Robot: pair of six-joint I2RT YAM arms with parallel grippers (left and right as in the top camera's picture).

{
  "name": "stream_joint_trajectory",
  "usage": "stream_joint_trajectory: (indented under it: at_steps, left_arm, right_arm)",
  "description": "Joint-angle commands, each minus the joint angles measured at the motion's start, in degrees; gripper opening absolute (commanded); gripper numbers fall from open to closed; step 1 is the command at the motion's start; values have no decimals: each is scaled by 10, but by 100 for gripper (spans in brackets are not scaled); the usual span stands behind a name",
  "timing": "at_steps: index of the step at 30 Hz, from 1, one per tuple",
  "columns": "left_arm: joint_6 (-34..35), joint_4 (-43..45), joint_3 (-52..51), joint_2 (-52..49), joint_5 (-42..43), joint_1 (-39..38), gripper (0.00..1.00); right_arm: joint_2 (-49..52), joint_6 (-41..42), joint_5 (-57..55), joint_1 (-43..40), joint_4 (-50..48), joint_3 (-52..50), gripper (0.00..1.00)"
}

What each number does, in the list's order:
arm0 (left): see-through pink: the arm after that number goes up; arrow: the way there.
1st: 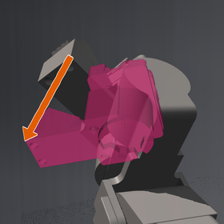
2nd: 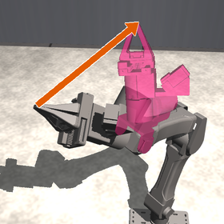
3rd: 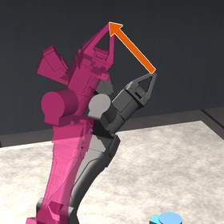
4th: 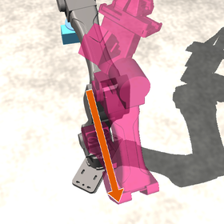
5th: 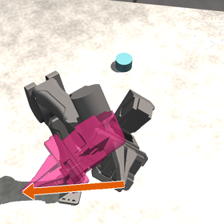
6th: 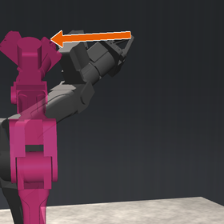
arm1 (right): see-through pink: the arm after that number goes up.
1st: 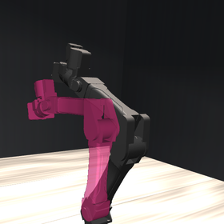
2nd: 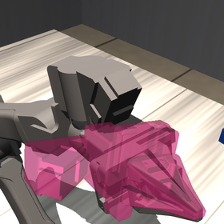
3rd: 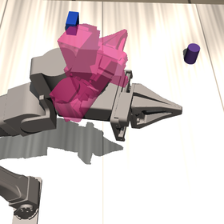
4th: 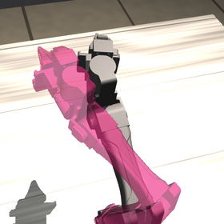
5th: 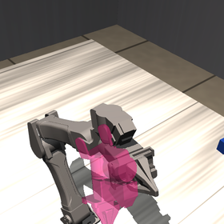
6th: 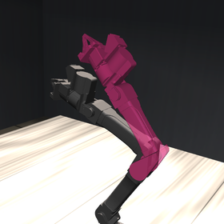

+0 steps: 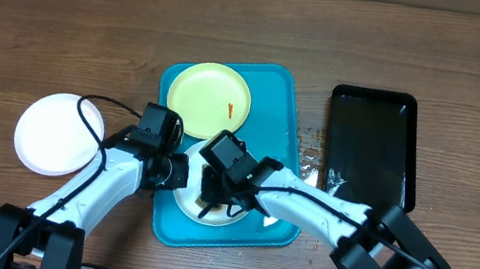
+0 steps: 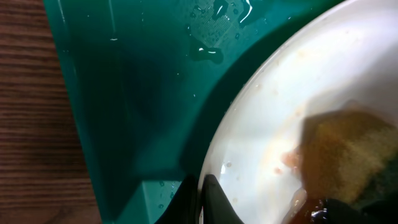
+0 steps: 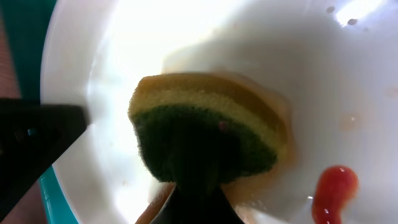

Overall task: Clean dirty plates on tray and stack at the side
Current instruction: 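Scrub the front white plate with the sponge in the right gripper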

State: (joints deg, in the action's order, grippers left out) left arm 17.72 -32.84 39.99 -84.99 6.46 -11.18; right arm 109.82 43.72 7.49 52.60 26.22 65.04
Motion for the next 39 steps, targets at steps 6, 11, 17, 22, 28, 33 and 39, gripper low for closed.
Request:
stream_joint_trajectory:
  at_steps: [6,11,17,22,28,33,39]
  left_arm:
    - [-10,1,-5,-5,-4,-1,4]
    - [-10,1,-5,-5,-7,-1,4]
    - [-8,1,-5,-5,-7,-1,4]
    - [-6,1,-5,-5,-9,0,4]
    - [-5,1,-5,-5,-9,0,4]
    - [-5,1,-5,-5,-9,0,4]
    - [-6,1,-5,-5,-9,0,4]
  right_arm:
    - [50,70,-38,-61,87,-6,4]
    - [50,71,-40,-100,135,-2,4]
    - [49,71,-68,-116,202,22,4]
    - [49,71,-161,-115,305,70,4]
    - [30,45,-197,-115,366,114,4]
    - [-22,7,-197,-115,367,120,4]
    - [-90,-13,-194,-148,369,120,4]
